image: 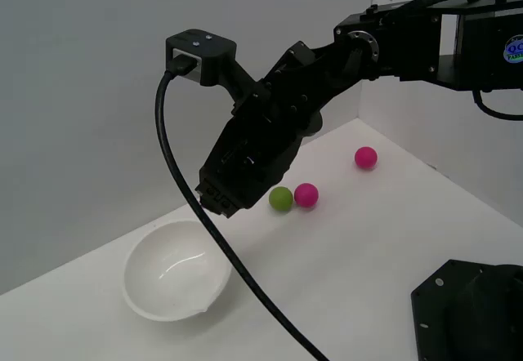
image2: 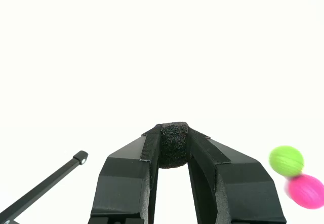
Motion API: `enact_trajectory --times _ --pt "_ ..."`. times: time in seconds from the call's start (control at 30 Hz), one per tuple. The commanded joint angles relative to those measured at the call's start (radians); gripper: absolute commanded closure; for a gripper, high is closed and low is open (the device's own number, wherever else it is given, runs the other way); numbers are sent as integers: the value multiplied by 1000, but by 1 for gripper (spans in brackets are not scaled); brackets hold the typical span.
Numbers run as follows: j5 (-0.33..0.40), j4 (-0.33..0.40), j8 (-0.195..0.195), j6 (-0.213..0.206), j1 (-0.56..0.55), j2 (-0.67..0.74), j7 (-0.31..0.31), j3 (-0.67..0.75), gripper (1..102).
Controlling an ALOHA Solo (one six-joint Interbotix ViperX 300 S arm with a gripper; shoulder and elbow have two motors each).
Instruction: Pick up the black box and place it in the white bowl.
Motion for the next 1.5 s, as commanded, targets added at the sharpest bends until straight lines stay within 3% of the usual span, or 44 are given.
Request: enact_trajectory --times 0.0,0.37,0.77,0.83,0.93,1.0,1.13,1.47 --pt "-41 -34 -21 -23 -28 -3 -12 2 100" --pt "-132 -126 -23 -23 -107 -149 -52 -141 100" --pt "-132 -126 2 -23 -112 -186 -58 -178 99" --pt "-132 -126 2 -23 -112 -186 -58 -178 88" --pt "-132 -124 2 -23 -112 -190 -58 -183 55" --pt "-132 -124 3 -23 -112 -196 -58 -189 38" --pt "-132 -126 2 -23 -112 -207 -58 -199 17" --pt "-130 -124 3 -23 -103 -215 -57 -207 14"
